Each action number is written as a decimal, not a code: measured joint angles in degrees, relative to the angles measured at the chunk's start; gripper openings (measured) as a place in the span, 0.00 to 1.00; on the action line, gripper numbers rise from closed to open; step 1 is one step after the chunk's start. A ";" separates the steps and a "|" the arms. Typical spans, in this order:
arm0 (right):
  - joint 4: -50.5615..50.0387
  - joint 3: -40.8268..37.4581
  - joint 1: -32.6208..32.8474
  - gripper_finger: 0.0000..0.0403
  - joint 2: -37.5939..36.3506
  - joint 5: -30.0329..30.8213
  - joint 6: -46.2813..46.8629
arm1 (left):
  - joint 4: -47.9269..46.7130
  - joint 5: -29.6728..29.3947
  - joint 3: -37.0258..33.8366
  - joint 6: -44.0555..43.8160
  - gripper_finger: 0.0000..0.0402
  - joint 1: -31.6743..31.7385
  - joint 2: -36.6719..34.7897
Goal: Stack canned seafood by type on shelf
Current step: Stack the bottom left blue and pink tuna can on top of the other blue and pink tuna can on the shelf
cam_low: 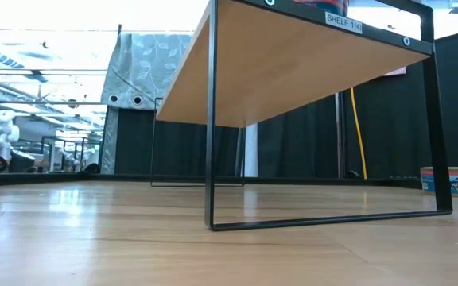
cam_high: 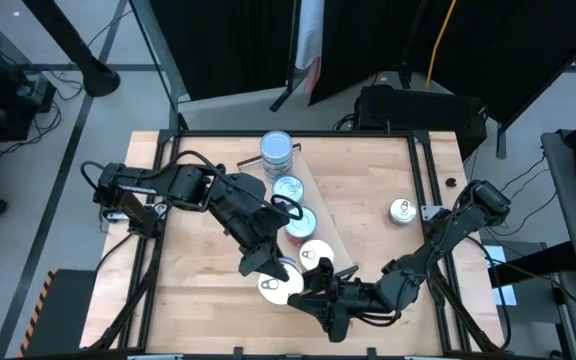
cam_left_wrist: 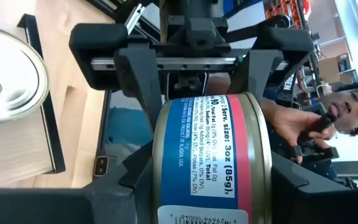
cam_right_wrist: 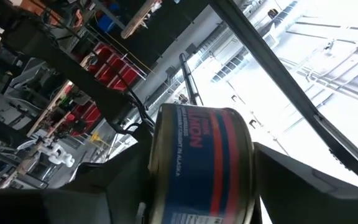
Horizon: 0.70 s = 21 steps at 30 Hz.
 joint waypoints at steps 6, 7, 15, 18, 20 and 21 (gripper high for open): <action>-0.19 -0.02 -0.10 0.53 0.00 0.60 0.66 | 0.04 0.22 -0.24 -0.14 0.48 0.22 0.99; -0.10 -0.02 -0.10 0.51 0.00 0.64 1.13 | 0.15 0.31 -0.22 0.04 0.48 0.24 1.18; -0.41 -0.02 -0.04 0.46 0.00 3.22 1.92 | 0.62 -0.84 -0.22 1.49 0.50 0.28 1.31; -0.36 -0.02 -0.04 0.48 -0.01 3.35 1.91 | 2.13 -3.10 -0.22 1.02 0.51 0.24 1.20; -0.38 -0.02 -0.11 0.48 -0.04 3.64 2.01 | 2.11 -4.41 0.16 1.04 0.54 0.30 1.12; -0.49 -0.02 -0.14 0.48 -0.04 3.61 2.14 | 1.78 -5.23 0.40 1.05 0.55 0.32 1.04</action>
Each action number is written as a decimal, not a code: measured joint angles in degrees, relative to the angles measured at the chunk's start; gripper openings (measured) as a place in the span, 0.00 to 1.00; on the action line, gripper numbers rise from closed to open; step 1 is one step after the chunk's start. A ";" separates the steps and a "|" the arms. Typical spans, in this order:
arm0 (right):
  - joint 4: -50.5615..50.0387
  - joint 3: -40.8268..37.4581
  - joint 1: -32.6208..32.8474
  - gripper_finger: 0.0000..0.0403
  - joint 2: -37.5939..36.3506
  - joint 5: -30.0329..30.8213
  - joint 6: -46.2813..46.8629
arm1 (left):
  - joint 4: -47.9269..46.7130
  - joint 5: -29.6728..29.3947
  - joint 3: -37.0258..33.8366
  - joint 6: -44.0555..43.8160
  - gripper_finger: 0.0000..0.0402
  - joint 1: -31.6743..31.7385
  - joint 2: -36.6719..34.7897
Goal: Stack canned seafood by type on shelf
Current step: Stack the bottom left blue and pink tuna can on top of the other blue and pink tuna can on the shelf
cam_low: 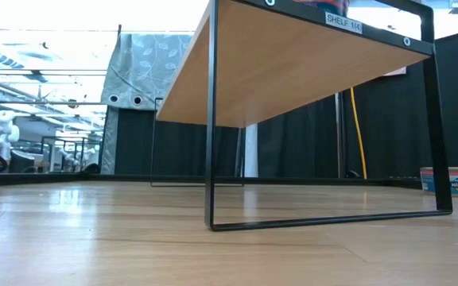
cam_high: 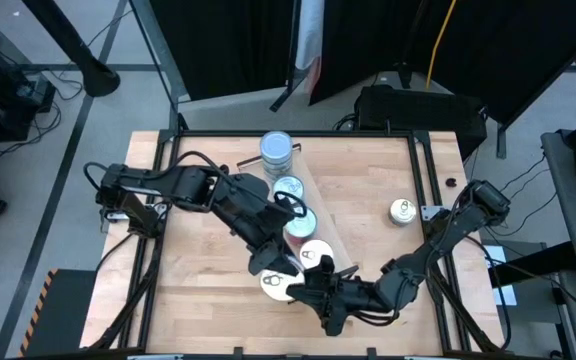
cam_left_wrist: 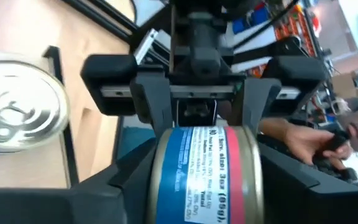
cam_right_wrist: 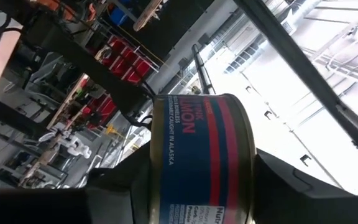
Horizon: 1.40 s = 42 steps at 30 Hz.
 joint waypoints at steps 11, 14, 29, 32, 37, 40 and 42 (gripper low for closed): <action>0.05 0.00 0.31 0.46 -0.01 5.48 7.13 | -6.08 -5.26 5.01 9.29 0.73 0.12 -0.61; -0.76 -0.02 0.82 0.46 0.02 7.55 9.97 | -10.81 -10.68 8.95 14.94 0.73 -0.20 -1.69; -14.07 -1.45 6.85 0.47 -4.56 22.29 33.07 | -26.03 -65.54 13.68 30.32 0.73 -20.05 -5.37; -16.14 -2.88 10.91 0.47 -12.11 22.62 35.01 | -28.17 -72.08 10.48 26.20 0.73 -23.43 -5.33; -16.54 -7.91 18.26 0.47 -27.36 22.91 44.78 | -26.71 -80.02 3.87 19.65 0.73 -27.50 -5.32; -24.00 -11.51 19.87 0.47 -36.14 21.67 58.23 | -23.98 -82.74 -0.46 16.67 0.73 -28.46 -5.32; -31.70 -13.88 19.55 0.47 -40.82 18.28 67.71 | -21.15 -84.10 -3.44 15.04 0.73 -28.88 -5.32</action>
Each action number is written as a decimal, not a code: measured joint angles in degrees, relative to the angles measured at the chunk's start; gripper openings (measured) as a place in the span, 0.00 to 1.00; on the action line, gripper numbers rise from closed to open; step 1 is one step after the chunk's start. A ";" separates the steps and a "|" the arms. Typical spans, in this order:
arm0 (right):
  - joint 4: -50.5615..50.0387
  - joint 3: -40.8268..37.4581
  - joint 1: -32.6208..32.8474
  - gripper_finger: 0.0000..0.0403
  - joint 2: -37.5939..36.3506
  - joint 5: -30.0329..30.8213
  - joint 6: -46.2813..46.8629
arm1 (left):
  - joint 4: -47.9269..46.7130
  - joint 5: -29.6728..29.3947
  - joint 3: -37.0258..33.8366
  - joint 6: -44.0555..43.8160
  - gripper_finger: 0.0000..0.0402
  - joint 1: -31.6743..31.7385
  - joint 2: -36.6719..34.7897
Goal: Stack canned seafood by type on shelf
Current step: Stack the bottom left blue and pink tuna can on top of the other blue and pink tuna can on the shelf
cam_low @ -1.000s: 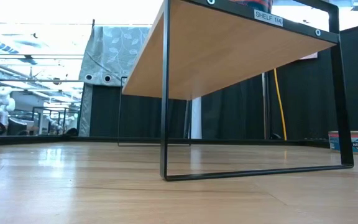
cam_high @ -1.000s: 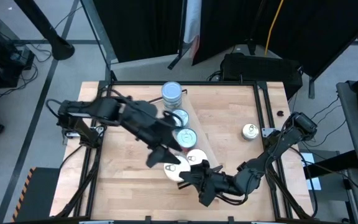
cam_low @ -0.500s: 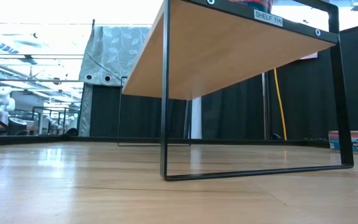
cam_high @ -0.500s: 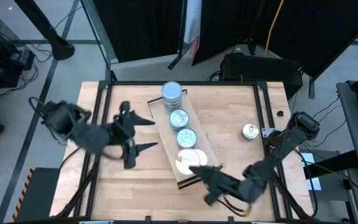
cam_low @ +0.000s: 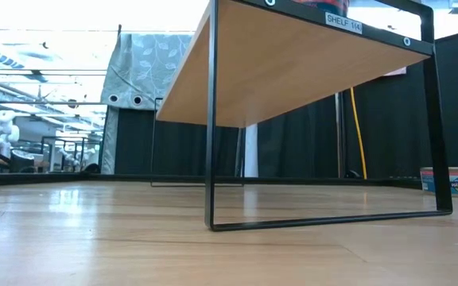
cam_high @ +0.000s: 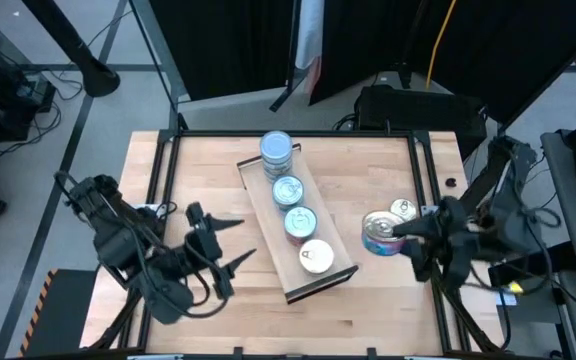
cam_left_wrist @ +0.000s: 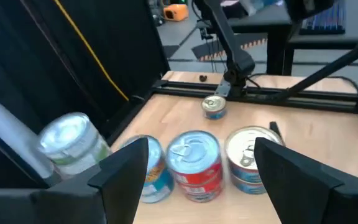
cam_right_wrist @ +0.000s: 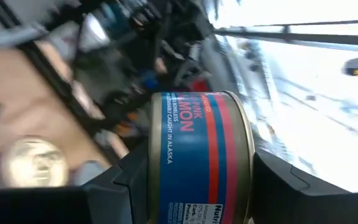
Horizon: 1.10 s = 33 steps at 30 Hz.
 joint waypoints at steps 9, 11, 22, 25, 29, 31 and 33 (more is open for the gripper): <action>-9.71 -9.17 -5.27 0.47 -2.29 -12.13 4.49 | 1.57 -1.66 -10.01 -20.23 0.73 0.82 0.04; -9.14 -9.67 -7.01 0.47 -0.04 -13.41 3.17 | 1.61 -1.84 -11.50 -22.38 0.73 1.31 0.04; 3.76 -9.66 -17.27 0.47 10.39 -20.50 -11.85 | 1.58 -4.72 -13.27 -23.98 0.73 4.23 0.04; 3.45 -9.66 -19.37 0.47 12.58 -22.31 -11.26 | 1.56 -4.76 -13.27 -23.61 0.73 4.50 0.04; 3.07 -9.66 -20.90 0.47 14.93 -22.62 -11.06 | 1.58 -5.10 -13.27 -23.59 0.73 4.80 0.04; 3.22 -9.66 -21.50 0.47 15.74 -23.29 -11.11 | 1.58 -5.35 -13.27 -23.59 0.73 4.85 0.04; 3.52 -9.66 -21.88 0.47 16.40 -23.83 -11.00 | 1.58 -5.82 -13.27 -23.54 0.73 4.85 0.04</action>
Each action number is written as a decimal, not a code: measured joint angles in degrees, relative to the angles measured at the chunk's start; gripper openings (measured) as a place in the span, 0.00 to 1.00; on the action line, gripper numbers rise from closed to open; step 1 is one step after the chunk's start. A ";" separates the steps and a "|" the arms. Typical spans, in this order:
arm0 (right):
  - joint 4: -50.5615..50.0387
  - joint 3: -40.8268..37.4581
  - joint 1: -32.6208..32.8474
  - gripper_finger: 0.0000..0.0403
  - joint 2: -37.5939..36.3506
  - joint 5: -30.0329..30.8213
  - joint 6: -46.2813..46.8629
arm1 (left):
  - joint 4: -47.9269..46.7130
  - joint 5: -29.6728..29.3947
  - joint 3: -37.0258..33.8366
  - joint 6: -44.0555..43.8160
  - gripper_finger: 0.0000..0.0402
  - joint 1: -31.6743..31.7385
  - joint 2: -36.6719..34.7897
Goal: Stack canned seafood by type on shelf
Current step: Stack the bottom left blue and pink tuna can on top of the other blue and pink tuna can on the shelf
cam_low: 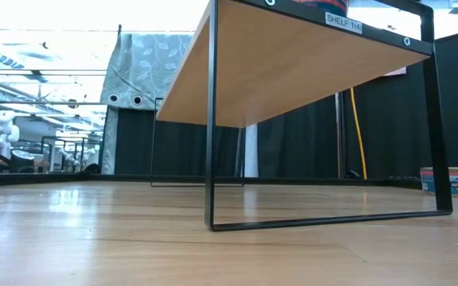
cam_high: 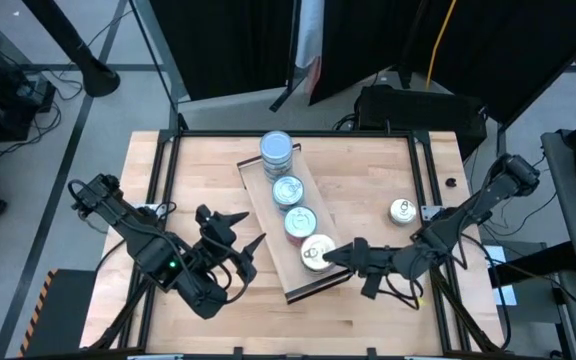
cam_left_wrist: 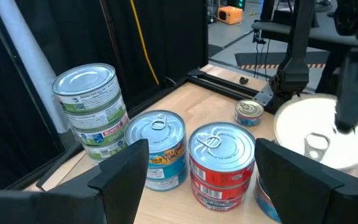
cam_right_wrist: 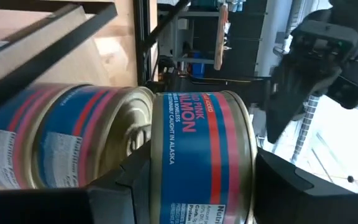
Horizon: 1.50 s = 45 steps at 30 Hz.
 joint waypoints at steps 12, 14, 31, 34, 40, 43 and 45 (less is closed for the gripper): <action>-0.26 0.02 -2.64 0.65 0.33 -5.82 6.54 | 0.24 -1.19 0.00 -0.07 0.73 0.00 0.39; 0.03 0.02 -2.98 0.69 0.33 -6.87 8.12 | 0.35 -1.23 0.02 -0.11 0.73 0.02 0.72; -0.92 0.03 -7.68 0.73 -4.11 -22.49 22.37 | 0.61 -1.45 0.02 -0.39 0.73 0.28 1.20; -0.42 0.02 -8.11 0.73 -4.11 -23.97 24.14 | 0.59 -1.45 0.02 -0.39 0.73 0.28 1.20; 0.70 0.04 -9.28 0.73 -4.09 -25.49 28.79 | 0.61 -1.69 0.02 -0.39 0.73 0.28 1.20; 1.13 0.04 -9.99 0.73 -3.43 -26.48 29.45 | 0.62 -1.73 0.02 -0.42 0.73 0.28 1.20; 1.49 0.04 -10.31 0.73 -2.78 -27.65 30.30 | 0.63 -1.73 0.02 -0.45 0.73 0.28 1.20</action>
